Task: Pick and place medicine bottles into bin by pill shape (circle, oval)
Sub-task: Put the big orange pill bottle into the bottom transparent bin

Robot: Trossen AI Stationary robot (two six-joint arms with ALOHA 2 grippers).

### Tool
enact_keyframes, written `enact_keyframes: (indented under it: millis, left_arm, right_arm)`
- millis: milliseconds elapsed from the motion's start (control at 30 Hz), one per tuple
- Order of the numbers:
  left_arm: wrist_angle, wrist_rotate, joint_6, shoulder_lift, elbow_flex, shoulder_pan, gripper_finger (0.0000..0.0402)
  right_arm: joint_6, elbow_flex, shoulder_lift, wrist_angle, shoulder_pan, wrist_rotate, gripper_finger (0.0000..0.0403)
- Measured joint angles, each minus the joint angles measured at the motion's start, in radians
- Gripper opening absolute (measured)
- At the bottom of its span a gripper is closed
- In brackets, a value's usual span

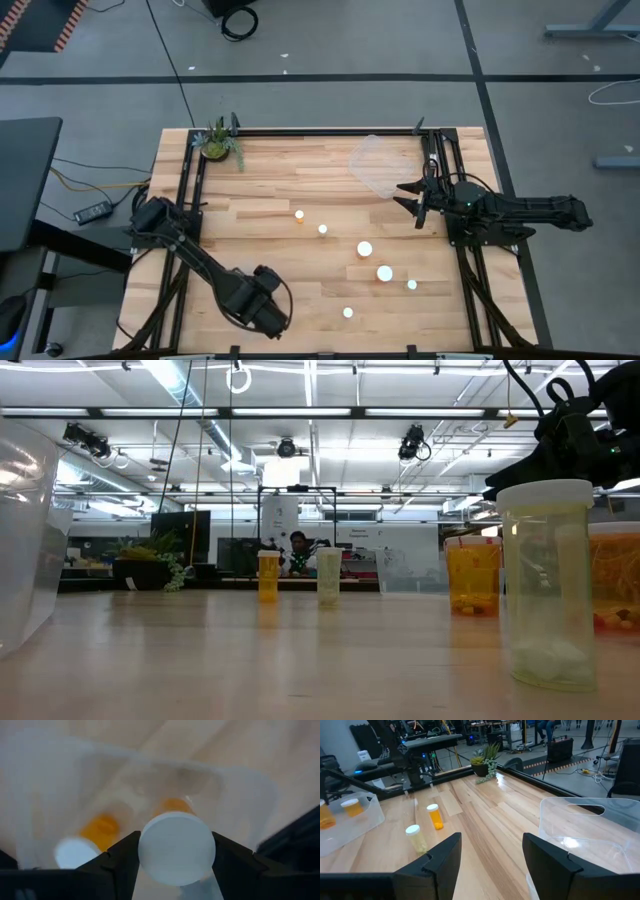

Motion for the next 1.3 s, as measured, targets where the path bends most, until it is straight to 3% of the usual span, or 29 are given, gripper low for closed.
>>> enact_keyframes:
  millis: [267,1300]
  left_arm:
    - [0.062,0.047,-0.172,0.008,0.001,-0.056,0.0229]
    - [0.158,0.086,-0.191,0.029,-0.078,-0.070,0.0244]
  right_arm:
    - [0.000,0.000,0.000,0.000,0.000,0.000,0.0218]
    - [0.000,0.000,0.000,0.000,0.000,0.000,0.0218]
